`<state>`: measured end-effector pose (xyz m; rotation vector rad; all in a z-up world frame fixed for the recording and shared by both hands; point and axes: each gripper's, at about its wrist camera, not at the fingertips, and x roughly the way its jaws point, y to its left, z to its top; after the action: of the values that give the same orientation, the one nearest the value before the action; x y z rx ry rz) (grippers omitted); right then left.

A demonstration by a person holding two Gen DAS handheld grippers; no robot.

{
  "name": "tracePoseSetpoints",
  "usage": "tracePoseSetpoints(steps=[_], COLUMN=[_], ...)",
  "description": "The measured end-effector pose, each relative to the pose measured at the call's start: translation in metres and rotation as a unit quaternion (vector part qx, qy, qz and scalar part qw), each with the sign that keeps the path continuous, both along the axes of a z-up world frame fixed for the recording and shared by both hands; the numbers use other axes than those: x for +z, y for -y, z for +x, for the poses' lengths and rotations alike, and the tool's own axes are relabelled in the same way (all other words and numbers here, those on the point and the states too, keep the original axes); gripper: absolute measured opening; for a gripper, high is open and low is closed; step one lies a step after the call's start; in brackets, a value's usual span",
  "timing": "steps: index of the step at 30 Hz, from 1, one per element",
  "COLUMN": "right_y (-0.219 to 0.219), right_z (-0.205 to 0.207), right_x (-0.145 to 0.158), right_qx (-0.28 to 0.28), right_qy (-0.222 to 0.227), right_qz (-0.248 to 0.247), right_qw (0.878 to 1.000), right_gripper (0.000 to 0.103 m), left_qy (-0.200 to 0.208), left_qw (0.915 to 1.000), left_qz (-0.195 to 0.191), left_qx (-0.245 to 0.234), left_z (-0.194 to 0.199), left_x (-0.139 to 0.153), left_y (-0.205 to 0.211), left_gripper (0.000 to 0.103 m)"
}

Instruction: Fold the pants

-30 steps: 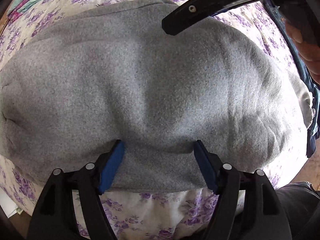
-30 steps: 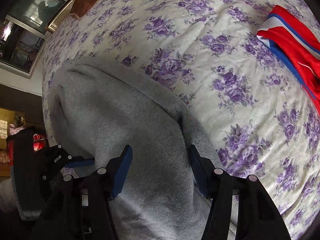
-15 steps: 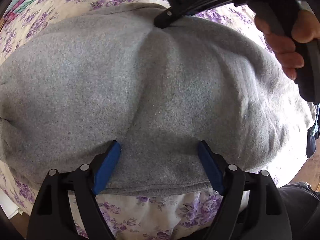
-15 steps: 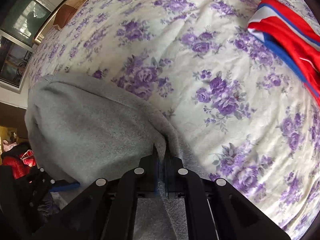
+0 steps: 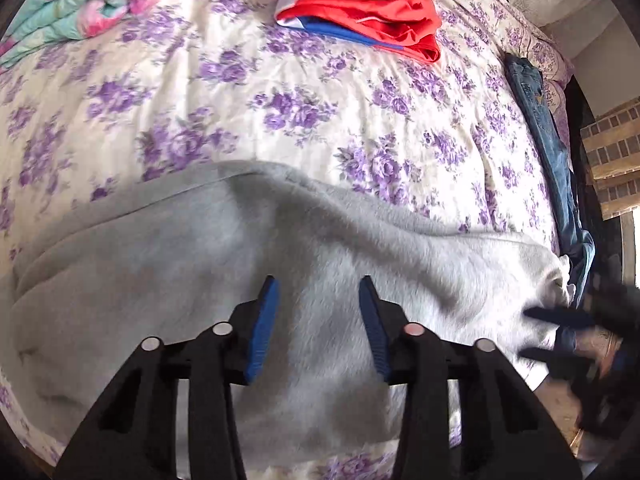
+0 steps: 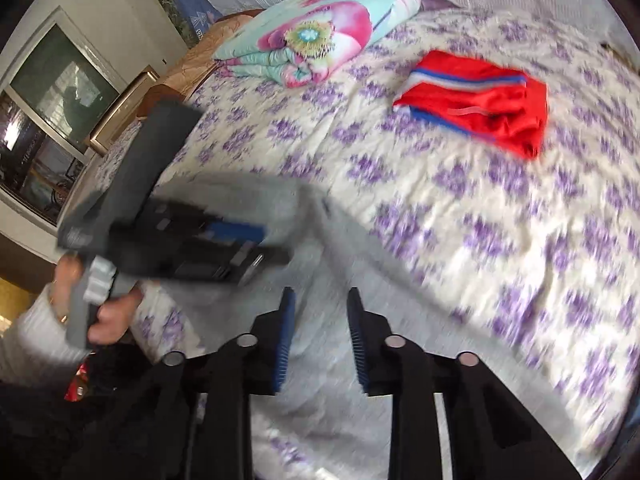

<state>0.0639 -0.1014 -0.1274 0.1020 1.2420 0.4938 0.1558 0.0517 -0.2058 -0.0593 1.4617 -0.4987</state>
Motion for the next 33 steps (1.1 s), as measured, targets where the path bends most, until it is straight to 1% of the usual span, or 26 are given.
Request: tracePoseSetpoints(steps=[1,2,4,6,7,9,11,12,13,15,18,20,21,22,23,24,25,26,27,28,30,31,32,33], right_y=[-0.009,-0.016,-0.024,-0.026,-0.026,-0.025,-0.026,-0.025,-0.023,-0.020,-0.014,-0.004,0.007,0.023,0.042,0.065,0.087,0.108,0.131,0.154,0.195,0.210,0.221,0.229], right_z=[-0.013,-0.024,-0.037,-0.042,-0.044,-0.047,-0.050,-0.052,-0.055,-0.051,-0.048,-0.052,-0.057,-0.064,-0.074,-0.087,-0.100,-0.113,-0.127,-0.140,-0.165,-0.176,-0.185,-0.191], right_x=[-0.013,-0.023,-0.039,-0.050,-0.056,-0.075,-0.099,-0.104,-0.105,-0.107,-0.104,-0.090,-0.080,-0.067,-0.052,-0.039,-0.029,-0.024,-0.022,-0.025,-0.037,-0.045,-0.053,-0.060], right_qx=[0.000,0.001,-0.005,-0.019,-0.027,-0.042,-0.051,-0.062,-0.068,-0.078,-0.083,-0.092,-0.107,-0.130,-0.163,-0.205,-0.243,-0.278,-0.315,-0.352,-0.416,-0.442,-0.463,-0.477], right_qy=[-0.007,-0.010,-0.017,-0.013,-0.017,-0.047,-0.087,-0.087,-0.084,-0.095,-0.110,-0.118,-0.114,-0.101,-0.083,-0.061,-0.046,-0.042,-0.046,-0.055,-0.072,-0.082,-0.090,-0.093], right_qz=[-0.003,-0.013,-0.022,-0.018,-0.027,-0.040,-0.057,-0.053,-0.049,-0.041,-0.023,-0.016,-0.009,0.004,0.016,0.025,0.032,0.039,0.050,0.070,0.126,0.143,0.152,0.164], right_qw=[1.000,1.000,1.000,1.000,0.999,0.997,0.993,0.993,0.993,0.992,0.990,0.989,0.988,0.986,0.983,0.977,0.968,0.959,0.947,0.932,0.898,0.882,0.869,0.858], right_gripper=[0.012,0.012,0.011,0.009,0.007,0.005,0.003,0.002,0.000,0.000,0.000,0.005,0.014,0.037,0.051,0.071,0.075,0.076,0.078,0.078,0.078,0.078,0.078,0.078], left_qy=[-0.014,-0.022,-0.027,-0.024,-0.025,-0.026,-0.028,-0.031,-0.033,-0.033,-0.031,-0.013,0.001,0.014,0.025,0.034,0.037,0.037,0.034,0.025,0.002,-0.013,-0.020,-0.009], left_qw=[0.9999,0.9997,0.9991,0.9988,0.9986,0.9984,0.9985,0.9985,0.9985,0.9984,0.9979,0.9979,0.9981,0.9983,0.9984,0.9983,0.9982,0.9980,0.9979,0.9979,0.9974,0.9967,0.9965,0.9969], left_qz=[0.000,0.007,0.029,0.039,0.042,0.045,0.044,0.043,0.042,0.044,0.055,0.062,0.059,0.051,0.046,0.040,0.030,0.025,0.023,0.021,0.033,0.043,0.046,0.042], left_qx=[-0.003,-0.006,-0.012,-0.016,-0.019,-0.021,-0.019,-0.015,-0.012,-0.012,-0.014,-0.015,-0.019,-0.022,-0.024,-0.028,-0.036,-0.044,-0.050,-0.056,-0.064,-0.067,-0.067,-0.065], left_z=[0.008,0.009,0.008,0.010,0.010,0.010,0.010,0.011,0.012,0.014,0.012,0.003,-0.005,-0.016,-0.028,-0.040,-0.054,-0.067,-0.080,-0.091,-0.106,-0.112,-0.117,-0.120], left_x=[-0.010,-0.018,-0.029,-0.029,-0.030,-0.031,-0.033,-0.034,-0.035,-0.037,-0.033,-0.020,-0.010,0.001,0.010,0.017,0.021,0.022,0.019,0.012,-0.010,-0.024,-0.034,-0.033], left_y=[0.008,0.019,0.026,0.029,0.029,0.029,0.028,0.031,0.031,0.033,0.035,0.037,0.032,0.028,0.024,0.020,0.017,0.016,0.014,0.013,0.012,0.011,0.009,0.007], left_gripper=[0.024,0.020,0.020,0.020,0.020,0.020,0.020,0.020,0.020,0.020,0.021,0.020,0.020,0.020,0.020,0.021,0.022,0.024,0.024,0.024,0.024,0.024,0.024,0.024])
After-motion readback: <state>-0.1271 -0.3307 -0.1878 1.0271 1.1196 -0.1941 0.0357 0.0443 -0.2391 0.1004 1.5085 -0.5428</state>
